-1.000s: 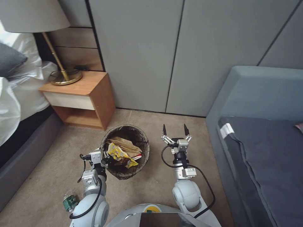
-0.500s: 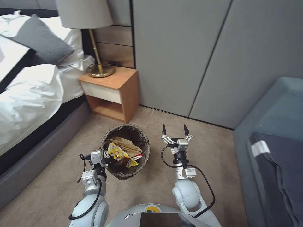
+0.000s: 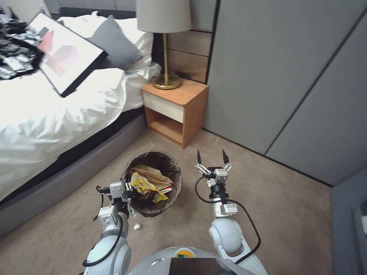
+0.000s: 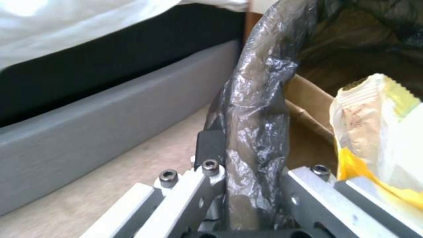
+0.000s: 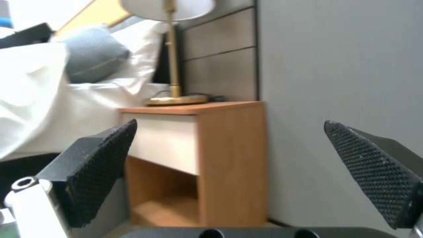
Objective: Pick up the trash bin, then pick up the garbage from the floor and place it into the trash bin.
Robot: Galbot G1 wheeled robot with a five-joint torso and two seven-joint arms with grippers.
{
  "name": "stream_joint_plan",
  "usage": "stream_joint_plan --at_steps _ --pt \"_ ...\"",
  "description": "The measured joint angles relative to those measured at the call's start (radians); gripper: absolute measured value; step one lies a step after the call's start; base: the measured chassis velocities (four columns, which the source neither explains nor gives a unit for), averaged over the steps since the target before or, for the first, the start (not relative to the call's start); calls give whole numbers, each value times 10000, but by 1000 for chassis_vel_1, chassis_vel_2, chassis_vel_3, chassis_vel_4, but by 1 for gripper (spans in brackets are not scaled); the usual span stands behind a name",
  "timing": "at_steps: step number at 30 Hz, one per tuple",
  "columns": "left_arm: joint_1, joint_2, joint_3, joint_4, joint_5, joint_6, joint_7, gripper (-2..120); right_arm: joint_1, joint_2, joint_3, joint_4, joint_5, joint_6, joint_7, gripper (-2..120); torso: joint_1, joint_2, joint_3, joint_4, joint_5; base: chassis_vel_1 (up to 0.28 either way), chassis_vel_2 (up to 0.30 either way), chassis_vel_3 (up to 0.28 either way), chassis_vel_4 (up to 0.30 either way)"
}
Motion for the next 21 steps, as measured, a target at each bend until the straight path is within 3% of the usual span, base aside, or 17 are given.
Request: stream_joint_plan --at_steps 21 --pt "-93 -26 -7 131 6 -40 6 0 24 85 60 -11 -334 162 7 100 0 0 0 2 -1 124 123 132 124"
